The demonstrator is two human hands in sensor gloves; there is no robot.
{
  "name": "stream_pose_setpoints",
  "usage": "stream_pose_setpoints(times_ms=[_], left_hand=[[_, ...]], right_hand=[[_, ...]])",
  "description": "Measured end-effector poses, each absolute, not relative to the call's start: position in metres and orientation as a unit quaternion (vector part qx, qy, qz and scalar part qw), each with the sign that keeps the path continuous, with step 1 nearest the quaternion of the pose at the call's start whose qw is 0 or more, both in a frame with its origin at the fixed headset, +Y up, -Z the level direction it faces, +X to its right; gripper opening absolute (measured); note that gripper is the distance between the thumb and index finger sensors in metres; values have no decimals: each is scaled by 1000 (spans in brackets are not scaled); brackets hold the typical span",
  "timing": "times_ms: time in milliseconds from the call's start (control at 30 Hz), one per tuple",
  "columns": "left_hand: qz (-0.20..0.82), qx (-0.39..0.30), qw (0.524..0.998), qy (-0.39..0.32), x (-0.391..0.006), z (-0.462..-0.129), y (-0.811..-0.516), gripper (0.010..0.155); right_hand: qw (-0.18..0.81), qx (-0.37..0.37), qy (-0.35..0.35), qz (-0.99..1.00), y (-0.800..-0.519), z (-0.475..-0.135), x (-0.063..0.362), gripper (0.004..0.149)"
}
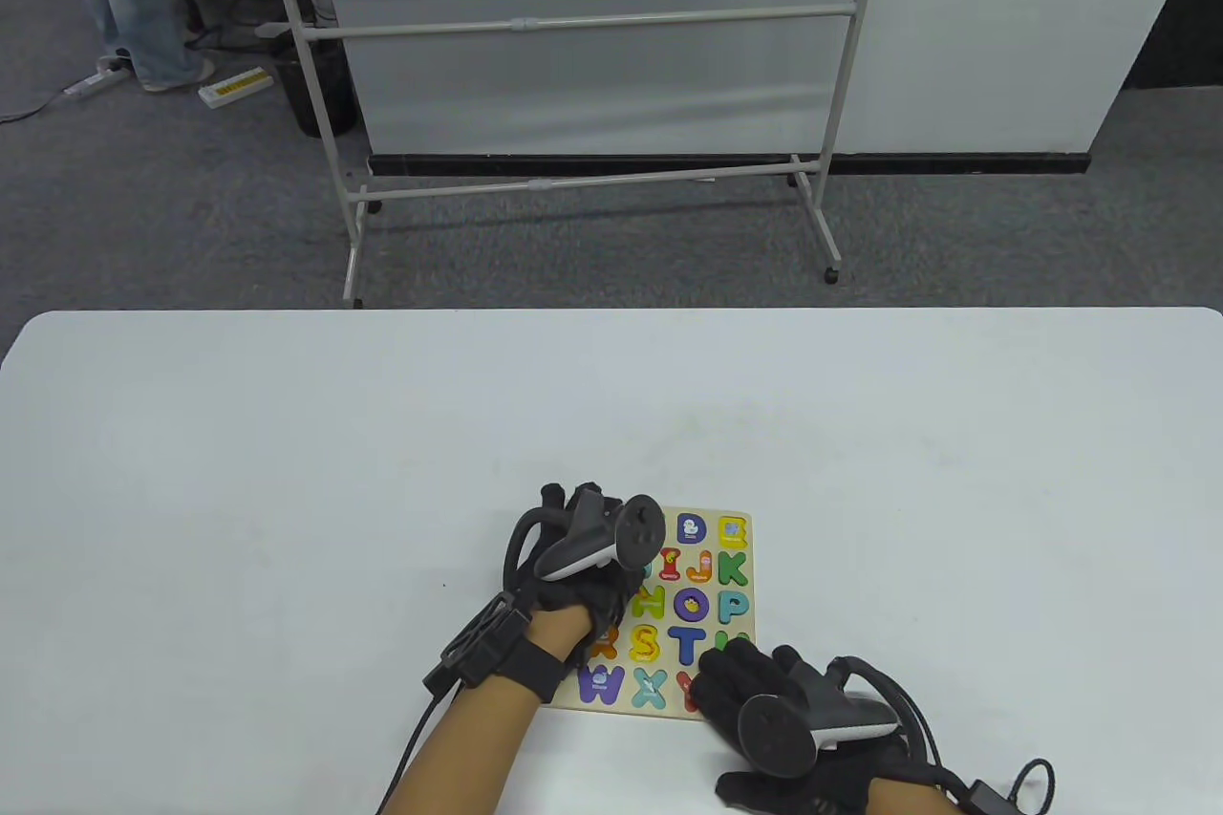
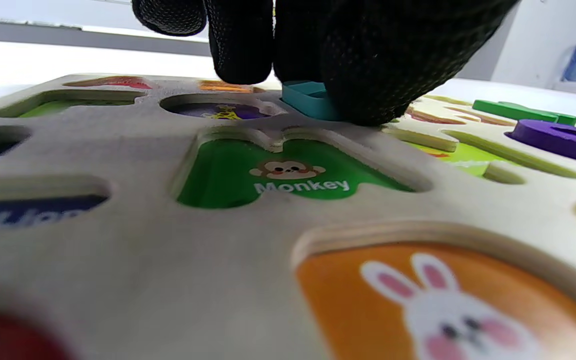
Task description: Hold alphabet puzzle board and insert letter blocks into matching slots
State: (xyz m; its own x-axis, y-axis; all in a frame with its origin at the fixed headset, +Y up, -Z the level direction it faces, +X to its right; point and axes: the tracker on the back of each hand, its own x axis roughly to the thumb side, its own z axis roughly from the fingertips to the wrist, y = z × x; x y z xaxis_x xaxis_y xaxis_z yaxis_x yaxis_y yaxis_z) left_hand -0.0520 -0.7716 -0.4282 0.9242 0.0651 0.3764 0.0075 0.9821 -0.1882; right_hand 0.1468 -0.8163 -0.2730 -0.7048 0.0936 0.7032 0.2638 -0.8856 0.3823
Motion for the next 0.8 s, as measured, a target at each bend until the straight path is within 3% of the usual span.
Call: stream_pose_setpoints(times_ms=[333,567,800], left_hand=[[61,-110,977,-175,-59,-433,-772,51],[-23,-72,979,-190,-47,-422,-769,50],[-34,-102,975,-195,-47,-419,-767,56]], right_hand=[[47,-381,-234,-893,-816,-273,147,89],[46,-381,-235,-893,-816,-274,147,89],[46,-380,-234,-894,-816,-274,147,89]])
